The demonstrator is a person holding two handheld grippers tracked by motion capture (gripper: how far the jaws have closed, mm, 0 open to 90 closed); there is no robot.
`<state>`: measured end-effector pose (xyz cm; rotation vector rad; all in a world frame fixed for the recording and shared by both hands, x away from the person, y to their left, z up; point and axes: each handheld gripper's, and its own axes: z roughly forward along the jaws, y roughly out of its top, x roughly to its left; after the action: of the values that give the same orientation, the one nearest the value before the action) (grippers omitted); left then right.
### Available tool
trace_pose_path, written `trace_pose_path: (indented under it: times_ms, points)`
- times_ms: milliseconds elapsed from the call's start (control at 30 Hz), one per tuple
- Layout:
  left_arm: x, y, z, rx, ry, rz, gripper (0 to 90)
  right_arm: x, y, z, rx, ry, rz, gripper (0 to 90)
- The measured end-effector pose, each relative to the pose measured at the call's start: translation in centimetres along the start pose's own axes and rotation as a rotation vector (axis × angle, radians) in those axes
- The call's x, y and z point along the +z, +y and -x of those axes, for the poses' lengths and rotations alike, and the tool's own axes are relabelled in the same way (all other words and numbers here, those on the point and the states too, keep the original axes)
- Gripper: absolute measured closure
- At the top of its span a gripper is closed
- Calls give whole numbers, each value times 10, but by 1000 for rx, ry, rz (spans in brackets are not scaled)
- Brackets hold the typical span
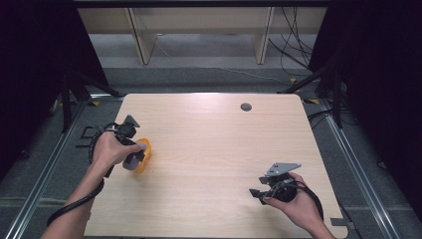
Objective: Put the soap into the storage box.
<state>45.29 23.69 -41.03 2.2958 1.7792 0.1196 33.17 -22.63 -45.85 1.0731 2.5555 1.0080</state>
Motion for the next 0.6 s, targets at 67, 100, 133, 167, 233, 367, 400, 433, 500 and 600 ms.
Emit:
trace_pose_path:
  times_ms: [67, 100, 133, 167, 233, 367, 400, 433, 500, 600]
  points:
    - [2, 3, -2, -4, -7, 4, 490, -2, 1, -1, 6, 3, -6, 425]
    - [3, 5, -2, -14, -2, 4, 490, -2, 1, -1, 6, 3, -6, 425]
    - [4, 7, -3, -11, -1, 1, 490, 1, 0, -1, -8, -10, 24, 424]
    - [4, 9, -4, -5, 6, 1, 490, -2, 1, -1, -3, -1, 6, 425]
    - [5, 11, -4, -12, 12, 4, 491, -2, 0, -1, 6, -4, 13, 425]
    - [6, 16, -7, -19, 26, 11, 490, -2, 0, -1, -5, -6, 15, 424]
    - [6, 18, -9, 7, 26, 8, 490, -2, 0, 0, -6, -6, 15, 425]
    - [6, 20, -11, 8, 31, 3, 490, -2, 0, -1, -4, -6, 13, 424]
    - [7, 20, -11, 8, 32, 7, 490, -2, 1, -2, 7, 3, 11, 425]
    - [12, 22, -13, -11, 40, 16, 490, -2, 1, -1, 3, 0, 2, 425]
